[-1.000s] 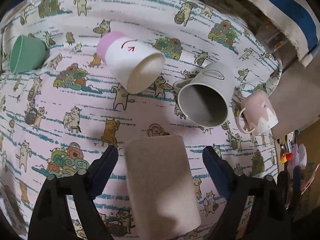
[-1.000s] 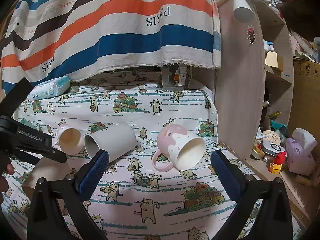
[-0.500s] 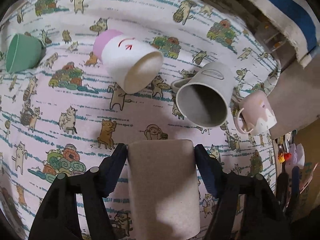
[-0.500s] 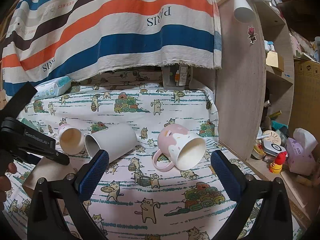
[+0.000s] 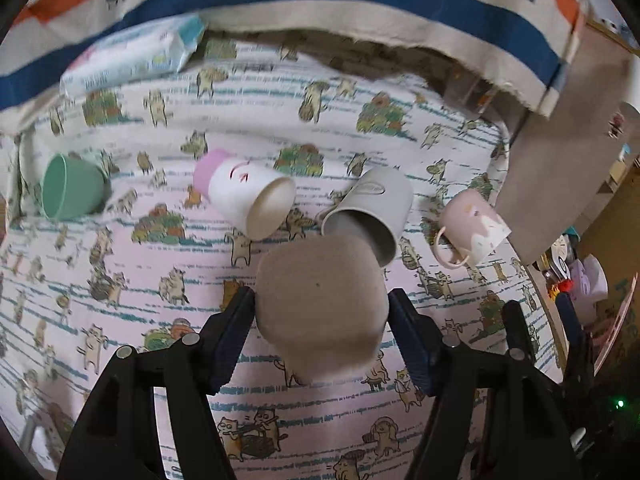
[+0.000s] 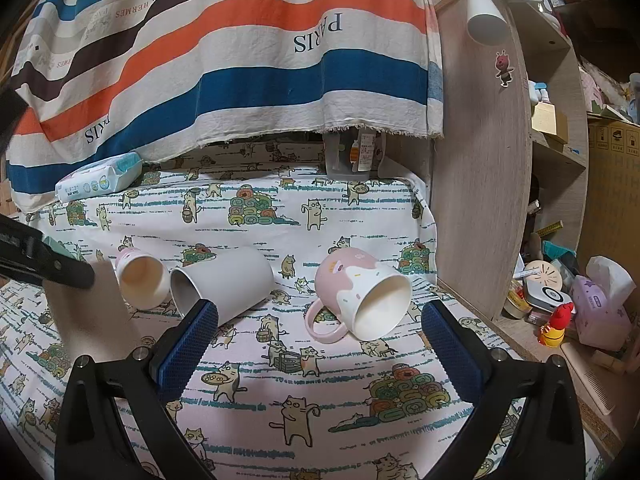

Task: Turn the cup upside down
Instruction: 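Rotate the beige cup with the left tool, closed bottom up, lower it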

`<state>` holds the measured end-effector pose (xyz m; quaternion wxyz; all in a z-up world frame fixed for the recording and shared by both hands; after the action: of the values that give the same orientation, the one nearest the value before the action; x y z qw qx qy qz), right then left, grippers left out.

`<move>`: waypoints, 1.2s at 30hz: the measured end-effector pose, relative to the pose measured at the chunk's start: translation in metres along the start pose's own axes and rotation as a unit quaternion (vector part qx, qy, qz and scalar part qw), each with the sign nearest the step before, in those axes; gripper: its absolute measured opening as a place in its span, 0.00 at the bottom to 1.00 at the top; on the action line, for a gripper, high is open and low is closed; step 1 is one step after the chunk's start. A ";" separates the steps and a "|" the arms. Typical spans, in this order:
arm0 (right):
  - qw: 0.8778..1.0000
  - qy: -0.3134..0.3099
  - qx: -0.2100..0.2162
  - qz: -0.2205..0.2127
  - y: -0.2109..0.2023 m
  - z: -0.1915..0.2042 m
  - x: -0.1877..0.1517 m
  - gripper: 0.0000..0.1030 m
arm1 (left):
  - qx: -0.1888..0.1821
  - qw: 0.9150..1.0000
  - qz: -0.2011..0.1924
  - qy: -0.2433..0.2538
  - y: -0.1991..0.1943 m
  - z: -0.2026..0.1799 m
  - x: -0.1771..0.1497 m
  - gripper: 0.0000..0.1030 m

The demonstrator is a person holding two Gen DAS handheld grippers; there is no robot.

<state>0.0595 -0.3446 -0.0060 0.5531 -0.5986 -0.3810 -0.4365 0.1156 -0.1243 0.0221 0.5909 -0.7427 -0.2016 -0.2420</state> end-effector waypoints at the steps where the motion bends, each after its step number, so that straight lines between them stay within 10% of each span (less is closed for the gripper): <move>1: 1.000 0.000 0.000 0.000 0.000 0.000 0.000 1.00 | 0.002 1.000 -0.005 0.005 -0.003 -0.001 0.000 0.64; 13: 1.000 0.000 0.000 0.000 0.000 0.000 0.000 1.00 | 0.080 0.993 -0.067 0.048 -0.013 0.006 -0.008 0.64; 28: 1.000 0.000 0.000 0.000 0.000 0.000 0.000 1.00 | 0.063 0.987 -0.125 0.075 -0.005 0.007 -0.039 0.65; 36: 1.000 0.000 0.000 0.000 0.000 0.000 0.000 1.00 | 0.069 0.975 -0.192 0.084 -0.026 0.009 -0.042 0.87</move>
<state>0.0599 -0.3447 -0.0061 0.5533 -0.5986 -0.3807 -0.4365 0.0676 -0.1103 0.0156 0.5980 -0.6246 -0.3065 -0.3978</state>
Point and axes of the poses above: each gripper's, at about its wrist camera, not at the fingertips, and y roughly the way its jaws point, z to its left, x to its top, the point moved 4 cm from there along y, roughly the way its jaws point, and after that the axes turned 3 degrees about z, right-handed, at the moved point
